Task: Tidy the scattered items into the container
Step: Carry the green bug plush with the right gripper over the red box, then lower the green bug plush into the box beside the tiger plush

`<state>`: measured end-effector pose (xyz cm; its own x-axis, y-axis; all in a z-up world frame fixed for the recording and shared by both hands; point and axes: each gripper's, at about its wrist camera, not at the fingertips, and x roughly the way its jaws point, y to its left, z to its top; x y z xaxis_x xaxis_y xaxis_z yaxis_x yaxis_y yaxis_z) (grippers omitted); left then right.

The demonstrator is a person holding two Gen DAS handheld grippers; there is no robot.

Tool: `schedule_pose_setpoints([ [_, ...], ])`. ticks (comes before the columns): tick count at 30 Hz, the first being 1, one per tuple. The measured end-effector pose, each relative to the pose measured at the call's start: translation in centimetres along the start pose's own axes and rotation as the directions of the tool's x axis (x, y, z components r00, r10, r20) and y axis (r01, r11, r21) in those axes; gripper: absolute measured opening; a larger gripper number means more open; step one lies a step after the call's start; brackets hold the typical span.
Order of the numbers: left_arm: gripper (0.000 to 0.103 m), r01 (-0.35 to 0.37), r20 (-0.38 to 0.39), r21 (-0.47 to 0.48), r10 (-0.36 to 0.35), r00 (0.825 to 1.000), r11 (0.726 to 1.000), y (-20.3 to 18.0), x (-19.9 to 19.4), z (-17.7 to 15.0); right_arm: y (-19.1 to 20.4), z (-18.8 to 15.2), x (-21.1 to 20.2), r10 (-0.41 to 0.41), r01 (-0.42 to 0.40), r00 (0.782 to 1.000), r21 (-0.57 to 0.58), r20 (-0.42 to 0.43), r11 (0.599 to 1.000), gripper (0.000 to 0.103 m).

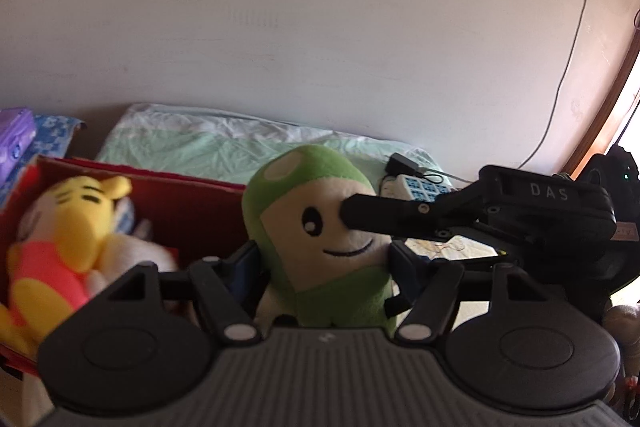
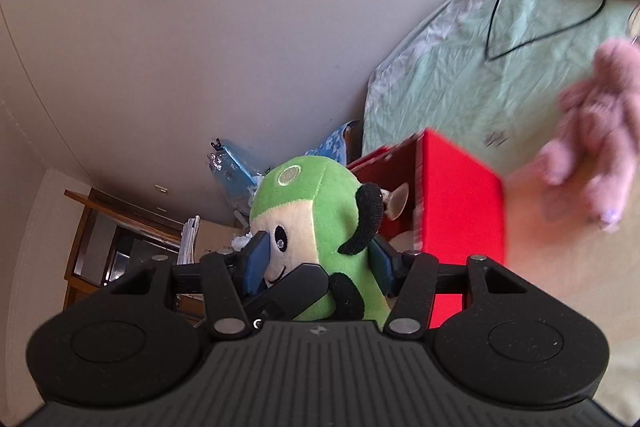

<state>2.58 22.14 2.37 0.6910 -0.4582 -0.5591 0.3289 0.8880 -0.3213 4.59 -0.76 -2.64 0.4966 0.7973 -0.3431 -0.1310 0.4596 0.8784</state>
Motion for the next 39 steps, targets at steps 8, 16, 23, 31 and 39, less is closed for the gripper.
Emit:
schedule_pose_setpoints([
  [8, 0.071, 0.0, -0.067, -0.026, -0.002, 0.998, 1.0, 5.9, 0.1, -0.6, 1.1, -2.7, 4.9, -0.063, 0.063, 0.998, 0.031, 0.008, 0.998, 0.056],
  [16, 0.072, 0.014, -0.117, 0.038, -0.009, 0.993, 0.999, 8.3, 0.8, -0.5, 2.9, -5.1, 7.3, -0.179, 0.183, 0.981, -0.042, 0.073, 0.982, 0.056],
  [23, 0.079, 0.039, -0.142, 0.089, -0.026, 0.99, 0.995, 9.0, 1.4, -1.0, 4.1, -5.7, 8.0, -0.288, 0.296, 0.954, -0.119, 0.081, 0.948, 0.059],
  [31, 0.085, 0.028, -0.166, 0.204, 0.006, 0.986, 0.979, 8.8, 2.4, -1.7, 4.5, -4.9, 6.9, -0.349, 0.367, 0.929, -0.194, 0.124, 0.91, 0.056],
  [39, 0.084, 0.019, -0.191, 0.265, 0.033, 0.981, 0.964, 8.6, 3.1, -2.9, 5.6, -5.4, 10.4, -0.415, 0.435, 0.9, -0.297, 0.133, 0.85, 0.048],
])
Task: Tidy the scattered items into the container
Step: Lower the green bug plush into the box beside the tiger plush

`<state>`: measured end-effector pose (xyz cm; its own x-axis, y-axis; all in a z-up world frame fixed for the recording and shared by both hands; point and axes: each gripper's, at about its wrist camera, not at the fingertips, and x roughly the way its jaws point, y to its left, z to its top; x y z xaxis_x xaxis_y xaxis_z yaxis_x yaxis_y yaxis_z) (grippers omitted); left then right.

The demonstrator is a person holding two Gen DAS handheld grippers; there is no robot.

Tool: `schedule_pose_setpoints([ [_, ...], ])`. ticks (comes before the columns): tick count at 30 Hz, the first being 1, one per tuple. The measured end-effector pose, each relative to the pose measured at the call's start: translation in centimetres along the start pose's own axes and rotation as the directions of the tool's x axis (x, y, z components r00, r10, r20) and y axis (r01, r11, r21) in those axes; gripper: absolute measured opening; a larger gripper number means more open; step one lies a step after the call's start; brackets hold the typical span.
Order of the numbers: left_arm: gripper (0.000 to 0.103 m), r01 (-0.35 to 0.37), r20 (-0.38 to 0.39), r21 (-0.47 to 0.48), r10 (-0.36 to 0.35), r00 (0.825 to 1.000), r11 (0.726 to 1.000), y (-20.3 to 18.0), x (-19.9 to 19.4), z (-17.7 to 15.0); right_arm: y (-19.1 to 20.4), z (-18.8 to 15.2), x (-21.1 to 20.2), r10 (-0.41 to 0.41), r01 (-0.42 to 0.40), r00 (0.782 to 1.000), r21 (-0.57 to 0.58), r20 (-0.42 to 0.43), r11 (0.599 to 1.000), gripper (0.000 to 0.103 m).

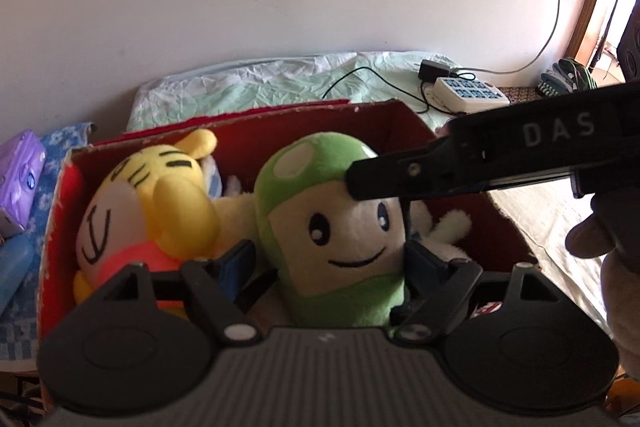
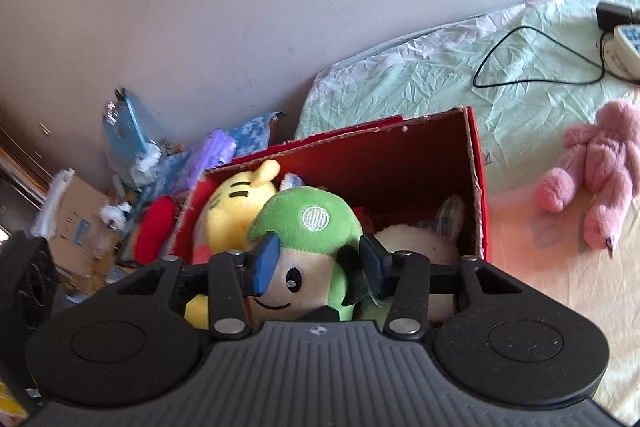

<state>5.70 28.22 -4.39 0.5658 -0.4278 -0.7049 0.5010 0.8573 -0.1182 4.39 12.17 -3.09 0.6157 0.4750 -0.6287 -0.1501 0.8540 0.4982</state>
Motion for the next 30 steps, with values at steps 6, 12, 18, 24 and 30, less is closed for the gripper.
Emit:
schedule_pose_setpoints([
  [6, 0.081, -0.038, -0.009, 0.036, 0.038, 0.999, 0.999, -1.5, 1.5, -0.2, -0.4, 1.1, 1.0, -0.086, 0.085, 0.996, -0.019, -0.04, 0.996, 0.048],
  [12, 0.076, -0.005, -0.006, -0.005, 0.005, 1.0, 1.0, -0.8, 0.1, -0.7, -0.8, 0.8, 0.3, -0.083, 0.081, 0.993, -0.033, -0.082, 0.996, 0.048],
  [18, 0.075, 0.006, 0.052, -0.088, -0.002, 0.999, 0.996, 0.5, -2.9, -0.5, -1.6, 0.7, 0.7, -0.051, 0.05, 0.995, -0.007, -0.091, 0.999, 0.051],
  [24, 0.075, -0.009, 0.06, -0.161, 0.019, 0.998, 0.987, 1.0, -3.3, -0.2, -2.3, 0.8, -0.5, 0.029, -0.025, 0.998, 0.062, -0.064, 0.998, 0.052],
  [30, 0.076, -0.058, 0.032, -0.222, 0.067, 0.997, 0.973, 1.0, -3.1, 0.0, -0.9, 0.4, -2.0, 0.002, -0.002, 1.0, 0.002, -0.009, 1.0, 0.052],
])
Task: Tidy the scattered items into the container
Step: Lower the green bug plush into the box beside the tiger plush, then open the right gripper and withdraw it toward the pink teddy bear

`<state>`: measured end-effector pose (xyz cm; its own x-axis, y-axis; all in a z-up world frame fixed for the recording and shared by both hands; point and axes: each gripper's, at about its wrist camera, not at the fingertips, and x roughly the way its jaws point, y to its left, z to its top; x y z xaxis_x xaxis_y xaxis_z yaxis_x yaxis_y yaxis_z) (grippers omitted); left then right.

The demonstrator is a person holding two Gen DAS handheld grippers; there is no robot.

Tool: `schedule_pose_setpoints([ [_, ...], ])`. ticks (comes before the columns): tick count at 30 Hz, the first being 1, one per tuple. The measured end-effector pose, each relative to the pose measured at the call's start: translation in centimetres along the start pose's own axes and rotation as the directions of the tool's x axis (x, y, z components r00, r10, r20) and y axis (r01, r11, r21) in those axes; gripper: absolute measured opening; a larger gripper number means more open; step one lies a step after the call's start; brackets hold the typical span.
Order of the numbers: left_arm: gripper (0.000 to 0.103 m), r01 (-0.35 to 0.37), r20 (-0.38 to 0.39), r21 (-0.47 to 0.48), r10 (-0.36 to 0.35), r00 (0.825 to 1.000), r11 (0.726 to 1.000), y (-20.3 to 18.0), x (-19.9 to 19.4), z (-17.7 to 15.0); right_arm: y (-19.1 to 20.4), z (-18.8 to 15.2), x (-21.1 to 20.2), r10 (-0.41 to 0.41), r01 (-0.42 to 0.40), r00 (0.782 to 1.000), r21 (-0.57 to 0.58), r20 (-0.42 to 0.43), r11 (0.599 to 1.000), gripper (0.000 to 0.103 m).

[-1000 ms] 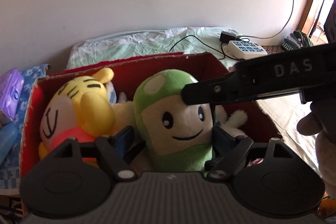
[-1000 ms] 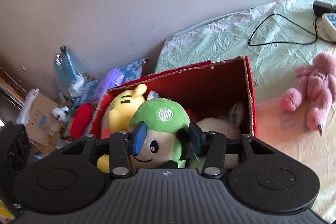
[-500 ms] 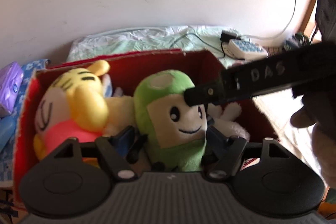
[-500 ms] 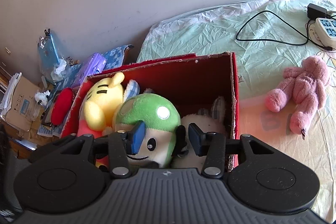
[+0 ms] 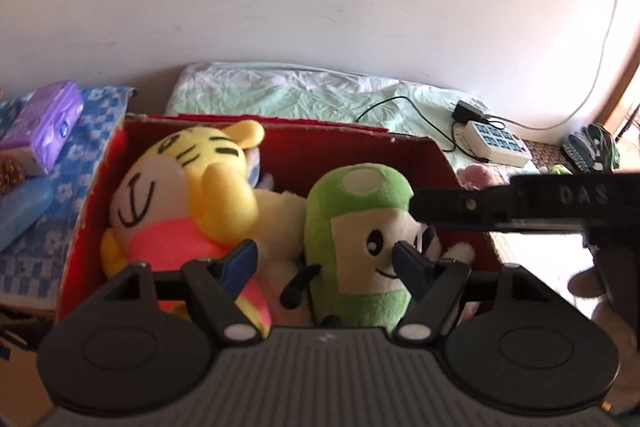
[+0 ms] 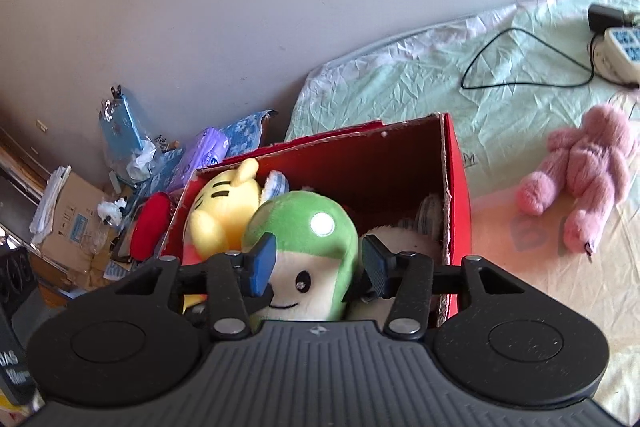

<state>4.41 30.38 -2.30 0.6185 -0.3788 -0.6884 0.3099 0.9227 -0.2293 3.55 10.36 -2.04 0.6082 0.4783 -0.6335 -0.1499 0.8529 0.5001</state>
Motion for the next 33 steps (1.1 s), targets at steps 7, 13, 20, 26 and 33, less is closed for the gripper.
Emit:
schedule_pose_setpoints([
  [7, 0.083, -0.067, -0.023, -0.013, 0.067, 0.997, 0.998, -0.5, 0.3, 0.1, 0.5, -0.6, -1.0, -0.06, 0.061, 0.998, -0.036, 0.028, 0.997, 0.052],
  [13, 0.084, -0.12, -0.037, -0.015, 0.12, 0.992, 0.993, -1.0, 0.3, 0.5, 0.6, -1.1, -1.8, -0.098, 0.1, 0.994, -0.052, 0.049, 0.994, 0.052],
  [20, 0.085, -0.161, -0.045, -0.026, 0.16, 0.986, 0.987, -1.7, 0.2, 0.5, 0.5, -1.7, -2.2, -0.12, 0.123, 0.991, -0.042, 0.057, 0.992, 0.053],
  [26, 0.089, -0.186, -0.042, -0.028, 0.185, 0.982, 0.982, -1.9, -0.3, 0.6, 0.4, -2.2, -2.3, -0.133, 0.135, 0.99, -0.041, 0.056, 0.99, 0.053],
  [33, 0.093, -0.223, -0.037, -0.026, 0.222, 0.974, 0.975, -2.1, -0.8, 0.6, 0.1, -2.5, -2.3, -0.137, 0.139, 0.989, -0.036, 0.052, 0.99, 0.055],
])
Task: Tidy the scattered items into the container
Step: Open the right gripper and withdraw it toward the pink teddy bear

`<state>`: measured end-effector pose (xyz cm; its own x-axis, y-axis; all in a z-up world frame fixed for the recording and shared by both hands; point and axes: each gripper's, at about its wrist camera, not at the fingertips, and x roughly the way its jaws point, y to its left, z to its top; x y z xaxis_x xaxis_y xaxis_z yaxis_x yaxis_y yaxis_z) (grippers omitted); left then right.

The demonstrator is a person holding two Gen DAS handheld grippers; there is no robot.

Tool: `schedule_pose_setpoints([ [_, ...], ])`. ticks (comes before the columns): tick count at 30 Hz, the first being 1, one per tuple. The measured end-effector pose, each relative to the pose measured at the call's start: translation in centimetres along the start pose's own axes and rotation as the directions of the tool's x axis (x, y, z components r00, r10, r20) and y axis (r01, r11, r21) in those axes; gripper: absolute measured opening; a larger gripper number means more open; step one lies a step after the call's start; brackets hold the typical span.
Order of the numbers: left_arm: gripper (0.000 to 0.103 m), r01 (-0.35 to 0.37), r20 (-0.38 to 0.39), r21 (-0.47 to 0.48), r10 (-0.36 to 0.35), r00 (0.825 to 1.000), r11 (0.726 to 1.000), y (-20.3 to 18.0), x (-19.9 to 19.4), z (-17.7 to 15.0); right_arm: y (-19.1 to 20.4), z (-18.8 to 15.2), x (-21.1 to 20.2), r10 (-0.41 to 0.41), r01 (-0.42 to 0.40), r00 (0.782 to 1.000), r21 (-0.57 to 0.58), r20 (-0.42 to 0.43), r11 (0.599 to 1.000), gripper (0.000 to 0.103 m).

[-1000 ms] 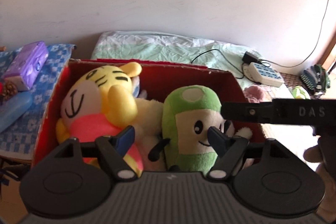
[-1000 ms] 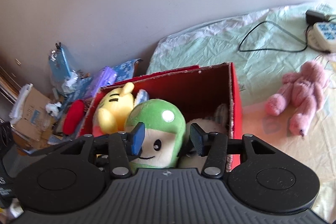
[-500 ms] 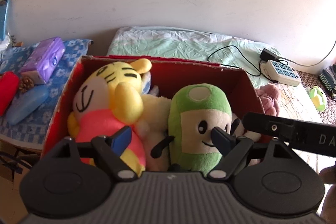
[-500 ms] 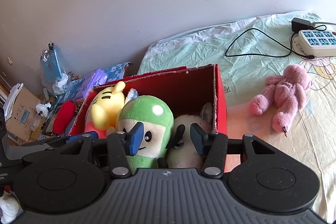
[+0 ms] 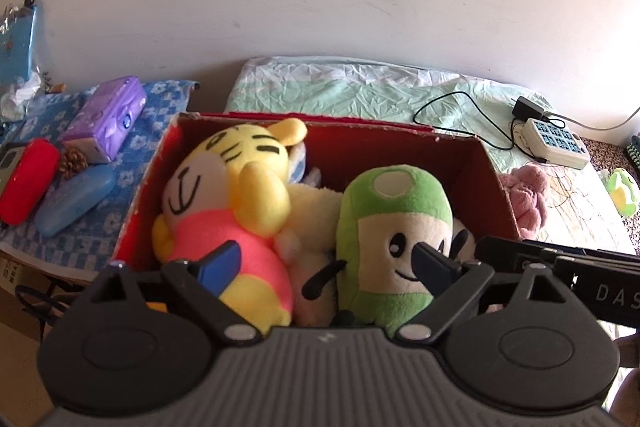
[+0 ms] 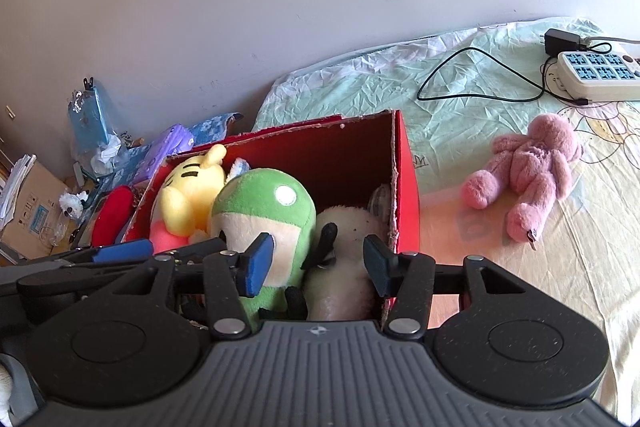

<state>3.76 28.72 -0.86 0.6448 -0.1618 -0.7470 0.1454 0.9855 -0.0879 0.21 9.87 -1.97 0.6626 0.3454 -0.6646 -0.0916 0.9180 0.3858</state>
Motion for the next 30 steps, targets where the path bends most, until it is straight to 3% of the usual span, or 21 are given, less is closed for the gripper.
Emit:
schedule_pose_setpoints([
  [16, 0.099, -0.115, 0.028, 0.009, 0.115, 0.993, 0.993, -0.6, -0.3, -1.1, -0.1, -1.4, -0.5, 0.004, -0.005, 1.0, -0.029, -0.017, 1.0, 0.056],
  [30, 0.099, -0.241, 0.005, -0.041, 0.241, 0.97, 0.97, -2.3, -0.8, -1.0, -1.0, -1.5, -1.3, 0.099, -0.102, 0.994, -0.062, -0.048, 0.993, 0.054],
])
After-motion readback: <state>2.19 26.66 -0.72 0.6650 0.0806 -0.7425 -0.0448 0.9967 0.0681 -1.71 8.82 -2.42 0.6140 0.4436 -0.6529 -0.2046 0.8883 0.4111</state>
